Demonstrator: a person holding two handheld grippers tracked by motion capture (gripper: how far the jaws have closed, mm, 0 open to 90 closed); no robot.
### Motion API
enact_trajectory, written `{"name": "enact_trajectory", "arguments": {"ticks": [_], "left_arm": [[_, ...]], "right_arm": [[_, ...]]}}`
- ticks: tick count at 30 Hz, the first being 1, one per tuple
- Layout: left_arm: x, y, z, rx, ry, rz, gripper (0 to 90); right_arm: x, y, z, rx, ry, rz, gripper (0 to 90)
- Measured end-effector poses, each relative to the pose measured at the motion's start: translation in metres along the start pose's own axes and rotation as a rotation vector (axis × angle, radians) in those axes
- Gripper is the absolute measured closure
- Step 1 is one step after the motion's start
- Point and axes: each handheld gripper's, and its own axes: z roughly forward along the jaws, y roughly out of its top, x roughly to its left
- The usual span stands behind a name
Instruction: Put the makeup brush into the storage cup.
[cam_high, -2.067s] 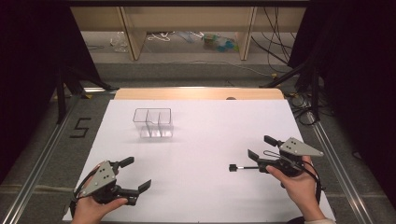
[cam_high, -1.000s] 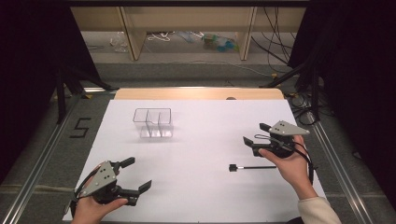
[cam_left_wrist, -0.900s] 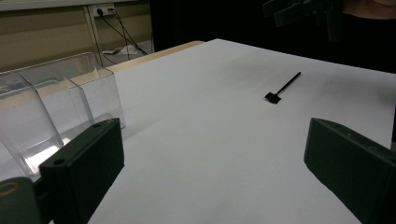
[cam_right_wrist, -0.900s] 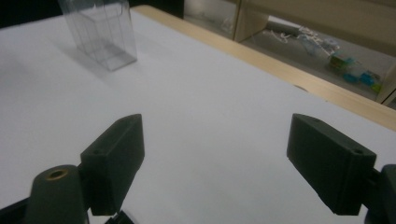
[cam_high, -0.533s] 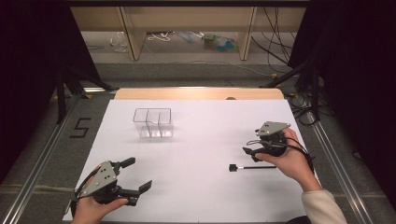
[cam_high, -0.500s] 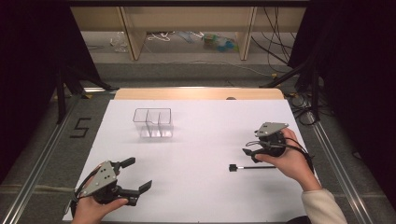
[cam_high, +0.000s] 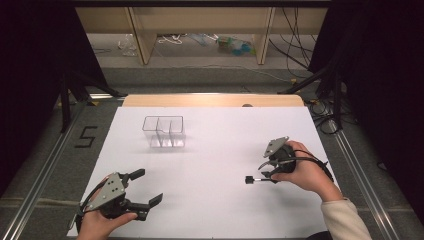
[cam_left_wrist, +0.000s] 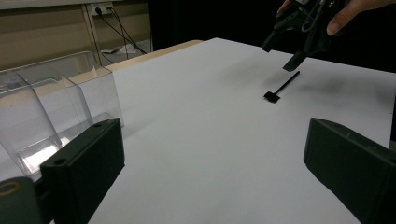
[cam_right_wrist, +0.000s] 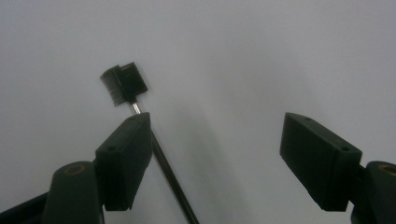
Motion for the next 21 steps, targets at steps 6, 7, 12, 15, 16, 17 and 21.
{"name": "enact_trajectory", "arguments": {"ticks": [6, 7, 12, 15, 16, 17, 21], "left_arm": [[-0.0005, -0.0001, 0.0001, 0.001, -0.001, -0.003, 5.0], [-0.0004, -0.0001, 0.0000, 0.001, -0.001, -0.003, 5.0], [-0.0006, -0.0002, 0.0003, 0.002, -0.001, -0.002, 5.1], [-0.0005, -0.0002, 0.0003, 0.001, -0.001, -0.003, 5.1], [-0.0005, -0.0002, 0.0003, 0.002, -0.001, -0.003, 5.1], [-0.0006, -0.0002, 0.0003, 0.002, -0.002, -0.003, 5.1], [-0.0007, -0.0002, 0.0003, 0.002, -0.002, -0.003, 5.1]], "right_arm": [[0.0028, -0.0005, 0.0030, 0.073, 0.039, -0.049, 27.2], [0.0030, -0.0004, 0.0030, 0.081, 0.041, -0.055, 27.4], [0.0037, -0.0003, 0.0036, 0.105, 0.056, -0.074, 29.7], [0.0045, 0.0001, 0.0046, 0.138, 0.064, -0.086, 30.8], [0.0047, 0.0001, 0.0053, 0.146, 0.071, -0.088, 31.4], [0.0049, 0.0000, 0.0060, 0.159, 0.085, -0.092, 31.6], [0.0057, 0.0001, 0.0086, 0.204, 0.106, -0.110, 33.2]]}}
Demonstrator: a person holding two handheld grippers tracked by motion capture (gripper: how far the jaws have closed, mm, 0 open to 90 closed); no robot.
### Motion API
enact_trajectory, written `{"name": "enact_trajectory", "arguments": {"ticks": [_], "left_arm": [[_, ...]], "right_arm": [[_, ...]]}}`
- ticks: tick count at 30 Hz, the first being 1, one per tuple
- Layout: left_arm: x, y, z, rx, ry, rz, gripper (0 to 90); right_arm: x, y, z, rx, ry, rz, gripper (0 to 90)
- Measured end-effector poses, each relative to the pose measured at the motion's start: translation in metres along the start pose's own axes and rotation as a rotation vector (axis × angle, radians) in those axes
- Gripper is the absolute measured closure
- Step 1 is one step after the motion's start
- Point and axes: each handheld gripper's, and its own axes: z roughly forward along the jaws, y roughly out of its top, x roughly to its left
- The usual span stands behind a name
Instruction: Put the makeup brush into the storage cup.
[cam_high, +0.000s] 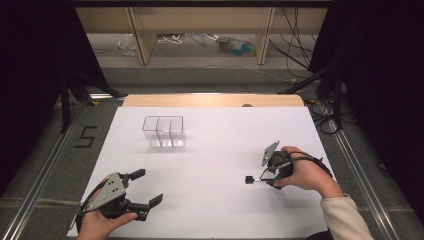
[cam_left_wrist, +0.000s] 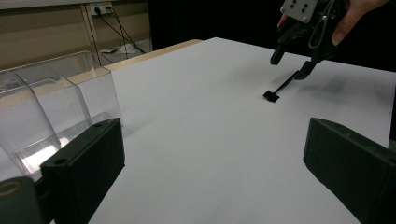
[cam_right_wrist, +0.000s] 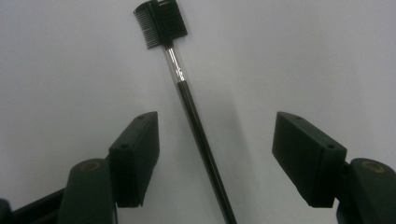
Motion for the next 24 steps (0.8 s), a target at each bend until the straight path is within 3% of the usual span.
{"name": "enact_trajectory", "arguments": {"ticks": [10, 15, 17, 24], "left_arm": [[0.000, 0.000, 0.000, 0.001, -0.002, 0.002, 5.2], [0.000, 0.000, 0.000, 0.000, -0.002, -0.002, 5.2], [0.000, 0.000, 0.000, 0.001, -0.002, -0.001, 5.2], [0.000, 0.000, 0.000, 0.001, -0.002, -0.002, 5.2]], "right_arm": [[0.001, 0.002, 0.007, 0.028, 0.020, -0.030, 44.2], [0.000, 0.002, 0.013, 0.047, 0.037, -0.074, 48.5], [0.001, 0.003, 0.014, 0.064, 0.039, -0.053, 49.3], [0.000, 0.003, 0.018, 0.070, 0.056, -0.051, 51.4]]}}
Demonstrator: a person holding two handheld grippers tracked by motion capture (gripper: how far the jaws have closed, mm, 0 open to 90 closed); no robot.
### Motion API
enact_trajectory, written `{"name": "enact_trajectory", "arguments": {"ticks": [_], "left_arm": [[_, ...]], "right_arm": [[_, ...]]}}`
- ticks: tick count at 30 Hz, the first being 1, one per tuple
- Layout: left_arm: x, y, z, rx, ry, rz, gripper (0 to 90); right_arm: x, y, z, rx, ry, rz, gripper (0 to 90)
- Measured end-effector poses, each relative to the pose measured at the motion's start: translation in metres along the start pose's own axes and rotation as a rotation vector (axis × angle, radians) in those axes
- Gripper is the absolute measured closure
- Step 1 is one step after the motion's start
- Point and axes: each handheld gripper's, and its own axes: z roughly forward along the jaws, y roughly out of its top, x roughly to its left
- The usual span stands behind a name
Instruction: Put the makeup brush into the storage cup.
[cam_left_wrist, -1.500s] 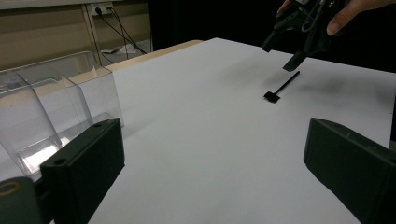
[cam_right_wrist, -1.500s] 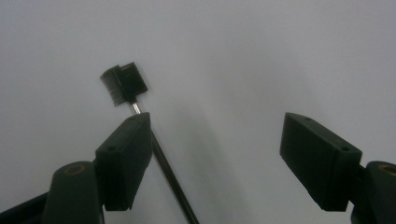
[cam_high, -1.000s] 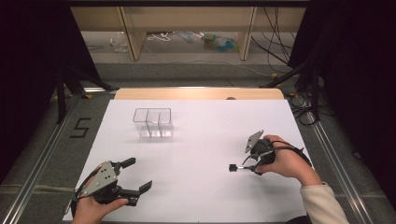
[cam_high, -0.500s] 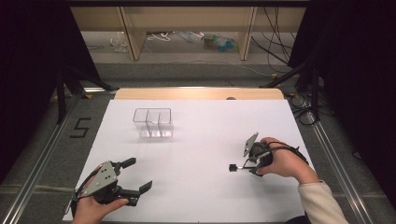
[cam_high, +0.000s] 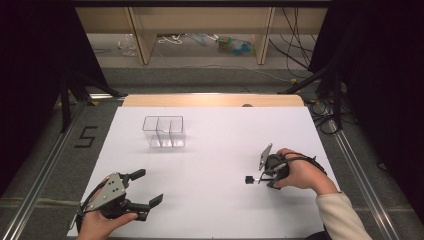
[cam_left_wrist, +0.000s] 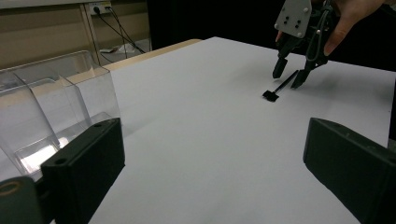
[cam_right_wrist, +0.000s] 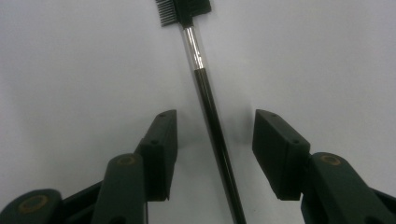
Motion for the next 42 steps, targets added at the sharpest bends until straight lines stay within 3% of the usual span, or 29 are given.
{"name": "enact_trajectory", "arguments": {"ticks": [2, 3, 5, 11, 14, 18, 20, 23, 35, 42], "left_arm": [[0.0001, 0.0000, 0.0000, 0.000, 0.001, 0.000, 5.2], [0.0000, 0.0000, 0.0001, 0.000, 0.000, 0.000, 5.2], [0.0000, 0.0001, -0.0001, 0.001, 0.001, 0.001, 5.3], [0.0000, 0.0000, 0.0000, 0.001, 0.001, 0.001, 5.3], [0.0000, -0.0001, 0.0000, 0.000, 0.001, 0.001, 5.3], [0.0000, -0.0001, 0.0000, 0.001, 0.001, 0.001, 5.3], [0.0000, -0.0001, 0.0000, 0.000, 0.000, 0.000, 5.3], [-0.0001, -0.0001, 0.0000, 0.000, 0.000, -0.001, 5.5], [-0.0002, 0.0000, -0.0002, 0.002, 0.000, 0.001, 5.6], [-0.0004, -0.0003, 0.0000, 0.004, 0.000, -0.004, 5.6]], "right_arm": [[-0.0017, -0.0002, 0.0000, -0.001, 0.007, -0.007, 52.3], [-0.0007, 0.0006, -0.0013, 0.015, 0.021, 0.019, 53.2], [-0.0020, 0.0000, 0.0002, 0.003, 0.022, -0.002, 55.6], [-0.0029, -0.0002, 0.0005, 0.007, 0.063, 0.022, 63.2], [-0.0035, 0.0004, 0.0010, 0.008, 0.074, 0.012, 65.5], [-0.0019, 0.0019, 0.0010, 0.020, 0.077, 0.023, 69.3], [-0.0032, 0.0021, 0.0014, 0.019, 0.084, 0.002, 70.9], [-0.0006, 0.0034, 0.0010, 0.032, 0.084, 0.020, 73.1], [0.0032, 0.0068, 0.0009, 0.051, 0.100, -0.015, 85.5], [0.0036, 0.0069, 0.0004, 0.054, 0.097, -0.028, 85.6]]}}
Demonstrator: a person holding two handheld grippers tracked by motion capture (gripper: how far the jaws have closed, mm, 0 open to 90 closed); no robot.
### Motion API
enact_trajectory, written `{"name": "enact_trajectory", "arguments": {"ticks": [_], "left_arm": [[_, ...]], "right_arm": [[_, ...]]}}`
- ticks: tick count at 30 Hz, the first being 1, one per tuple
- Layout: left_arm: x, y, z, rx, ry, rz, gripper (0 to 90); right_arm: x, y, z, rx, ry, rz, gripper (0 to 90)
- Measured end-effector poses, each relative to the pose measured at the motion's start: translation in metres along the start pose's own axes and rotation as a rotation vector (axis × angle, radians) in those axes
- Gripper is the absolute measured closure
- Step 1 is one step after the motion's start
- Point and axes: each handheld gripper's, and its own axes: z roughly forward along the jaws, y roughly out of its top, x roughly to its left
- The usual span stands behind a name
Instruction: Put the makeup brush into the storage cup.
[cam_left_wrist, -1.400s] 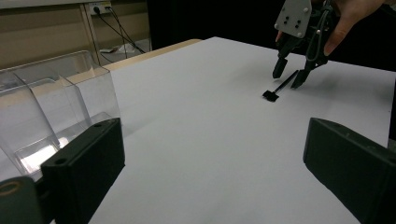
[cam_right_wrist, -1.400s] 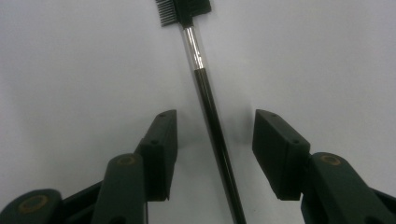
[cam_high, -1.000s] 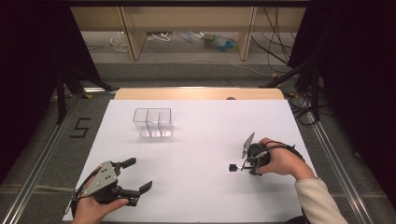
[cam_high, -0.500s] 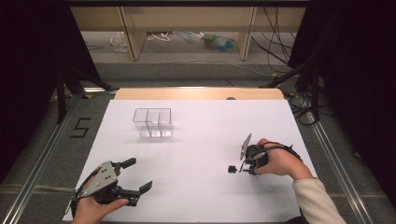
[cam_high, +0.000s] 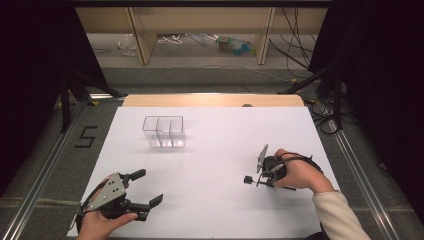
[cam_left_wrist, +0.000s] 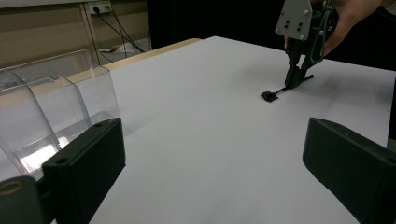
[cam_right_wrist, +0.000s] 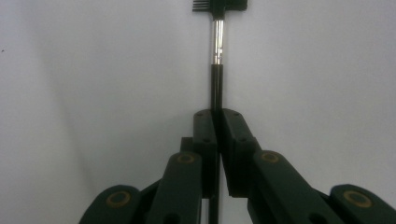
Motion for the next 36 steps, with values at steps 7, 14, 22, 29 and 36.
{"name": "enact_trajectory", "arguments": {"ticks": [7, 14, 22, 29, 36], "left_arm": [[0.000, 0.000, 0.000, -0.001, 0.000, 0.006, 5.7], [0.000, 0.000, 0.000, 0.001, 0.001, 0.000, 5.8], [0.000, 0.000, 0.000, 0.002, 0.001, -0.001, 5.9], [0.000, 0.000, 0.001, -0.006, -0.005, -0.005, 6.0], [0.001, 0.000, 0.001, -0.005, -0.004, -0.004, 5.9]], "right_arm": [[0.002, 0.000, -0.001, -0.003, -0.008, -0.004, 85.7], [0.001, -0.002, -0.005, -0.031, -0.018, -0.009, 85.7], [0.000, -0.006, -0.015, -0.082, -0.039, -0.003, 85.7], [0.000, -0.007, -0.023, -0.122, -0.070, 0.006, 85.8], [0.000, -0.009, -0.031, -0.179, -0.073, 0.007, 85.8]]}}
